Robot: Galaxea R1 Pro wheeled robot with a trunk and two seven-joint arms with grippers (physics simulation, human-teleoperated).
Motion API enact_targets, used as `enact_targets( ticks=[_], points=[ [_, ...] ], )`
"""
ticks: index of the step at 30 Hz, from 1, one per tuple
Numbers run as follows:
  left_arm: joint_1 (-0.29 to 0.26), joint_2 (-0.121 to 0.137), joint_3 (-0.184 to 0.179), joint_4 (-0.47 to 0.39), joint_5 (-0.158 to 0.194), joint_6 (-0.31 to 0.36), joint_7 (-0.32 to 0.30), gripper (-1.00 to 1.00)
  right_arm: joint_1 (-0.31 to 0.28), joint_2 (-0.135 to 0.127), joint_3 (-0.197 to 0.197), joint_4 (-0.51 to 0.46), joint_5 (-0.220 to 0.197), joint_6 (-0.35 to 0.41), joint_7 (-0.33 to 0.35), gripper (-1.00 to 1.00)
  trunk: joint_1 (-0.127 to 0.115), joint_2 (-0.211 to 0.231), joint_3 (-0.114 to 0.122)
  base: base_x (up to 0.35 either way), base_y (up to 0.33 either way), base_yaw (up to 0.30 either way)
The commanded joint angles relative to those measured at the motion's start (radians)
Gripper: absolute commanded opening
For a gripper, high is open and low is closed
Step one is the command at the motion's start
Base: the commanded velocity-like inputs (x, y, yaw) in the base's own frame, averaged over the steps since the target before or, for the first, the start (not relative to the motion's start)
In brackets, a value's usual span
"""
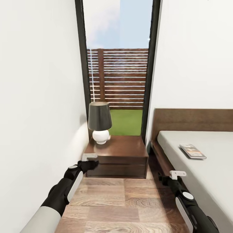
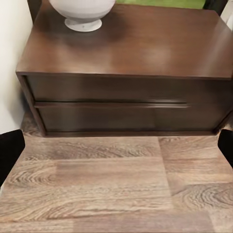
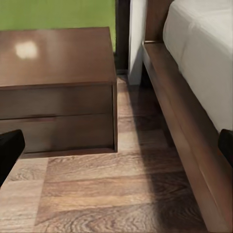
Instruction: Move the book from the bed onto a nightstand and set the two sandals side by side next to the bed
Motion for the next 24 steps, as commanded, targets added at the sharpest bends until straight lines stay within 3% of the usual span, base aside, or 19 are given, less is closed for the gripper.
enact_targets(
  ticks=[1,6,16,24],
  points=[
    [-0.001,0.0,-0.001,-0.001,0.01,0.004,0.006,1.0,0.0,0.0,0.0,-0.002,-0.01,0.005,0.0,1.0,-0.004,0.007,0.001,0.329,0.0,0.0],
    [-0.001,0.0,-0.001,-0.001,0.011,0.004,0.005,1.0,0.0,0.0,0.001,-0.002,-0.01,0.004,0.0,1.0,-0.023,0.042,0.015,0.253,0.0,-0.018],
    [0.003,0.001,-0.001,-0.004,0.014,0.002,0.004,1.0,0.0,0.0,0.001,-0.002,-0.01,0.004,0.0,1.0,-0.061,0.112,0.046,0.026,0.0,-0.18],
    [0.007,0.002,-0.001,-0.01,0.015,-0.002,0.004,1.0,0.0,0.001,0.003,-0.002,-0.01,0.004,-0.004,1.0,-0.061,0.112,0.046,0.0,0.0,-0.012]
  ],
)
